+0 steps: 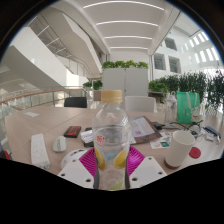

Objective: Pour water

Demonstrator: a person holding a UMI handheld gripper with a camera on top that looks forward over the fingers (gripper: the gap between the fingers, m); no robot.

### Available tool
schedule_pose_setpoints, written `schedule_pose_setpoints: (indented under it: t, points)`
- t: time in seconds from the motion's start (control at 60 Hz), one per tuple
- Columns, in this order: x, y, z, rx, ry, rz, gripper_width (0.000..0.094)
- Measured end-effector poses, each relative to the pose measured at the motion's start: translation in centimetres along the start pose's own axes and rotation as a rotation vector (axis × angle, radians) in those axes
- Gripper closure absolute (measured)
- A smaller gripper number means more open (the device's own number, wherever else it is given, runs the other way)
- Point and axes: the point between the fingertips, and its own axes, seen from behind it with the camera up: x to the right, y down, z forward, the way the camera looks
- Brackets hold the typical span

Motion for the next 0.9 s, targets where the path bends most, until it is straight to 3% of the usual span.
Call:
schedule_pose_setpoints:
  t: [0.083, 0.183, 0.267, 0.367, 0.433, 0.5, 0.517, 0.583, 0.6, 0.617, 0.7, 0.9]
  points:
    - [-1.6, -0.8, -0.4, -0.071, -0.075, 0.120, 0.0590]
    - [0.5, -5.8, -0.6, -0.038, -0.114, 0.398, 0.0590]
    - [2.3, -9.0, -0.3, -0.060, -0.134, 0.732, 0.0589]
    - [5.7, -8.5, 0.3, -0.127, -0.148, 1.146, 0.0591]
    - [7.1, -7.7, 1.5, -0.164, -0.200, 1.424, 0.0620]
    - [7.1, -8.6, 0.9, -0.192, -0.261, 1.704, 0.0593]
    - [6.6, -9.7, 1.8, -0.182, -0.240, 1.773, 0.0591]
    - [7.5, -10.9, 1.4, -0.147, -0.331, 2.012, 0.0591]
    - [8.4, -11.4, -0.4, -0.159, -0.397, 2.067, 0.0592]
    - [7.5, -12.0, 1.0, -0.140, -0.351, 2.116, 0.0592]
    - [8.0, -12.7, 0.2, -0.113, -0.407, 2.260, 0.0591]
    - [8.9, -13.8, -0.1, -0.086, -0.414, 2.364, 0.0591]
